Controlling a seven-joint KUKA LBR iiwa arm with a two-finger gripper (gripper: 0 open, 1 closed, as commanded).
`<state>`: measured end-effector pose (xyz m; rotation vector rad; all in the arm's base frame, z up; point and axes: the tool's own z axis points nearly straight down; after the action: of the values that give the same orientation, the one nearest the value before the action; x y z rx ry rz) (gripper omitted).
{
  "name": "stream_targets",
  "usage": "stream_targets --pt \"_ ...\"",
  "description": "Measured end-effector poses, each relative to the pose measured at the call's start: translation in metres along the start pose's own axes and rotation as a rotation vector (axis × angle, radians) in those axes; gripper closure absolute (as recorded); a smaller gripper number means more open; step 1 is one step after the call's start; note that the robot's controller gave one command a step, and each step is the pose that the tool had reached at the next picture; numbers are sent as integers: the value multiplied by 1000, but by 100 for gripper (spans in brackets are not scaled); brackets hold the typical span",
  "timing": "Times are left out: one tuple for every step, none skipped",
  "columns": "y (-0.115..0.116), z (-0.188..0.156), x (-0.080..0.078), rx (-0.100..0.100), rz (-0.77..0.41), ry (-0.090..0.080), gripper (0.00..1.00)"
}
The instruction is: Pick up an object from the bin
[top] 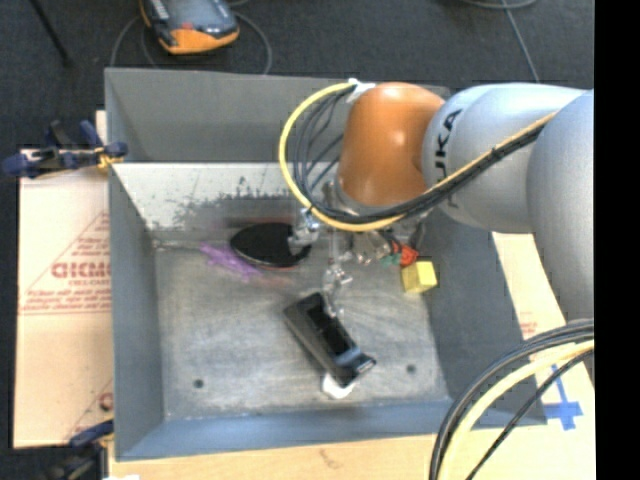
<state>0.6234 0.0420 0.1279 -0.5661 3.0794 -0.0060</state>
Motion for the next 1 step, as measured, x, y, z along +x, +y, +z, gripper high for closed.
stream_targets --pt "24 30 -14 -2 -21 9 0"
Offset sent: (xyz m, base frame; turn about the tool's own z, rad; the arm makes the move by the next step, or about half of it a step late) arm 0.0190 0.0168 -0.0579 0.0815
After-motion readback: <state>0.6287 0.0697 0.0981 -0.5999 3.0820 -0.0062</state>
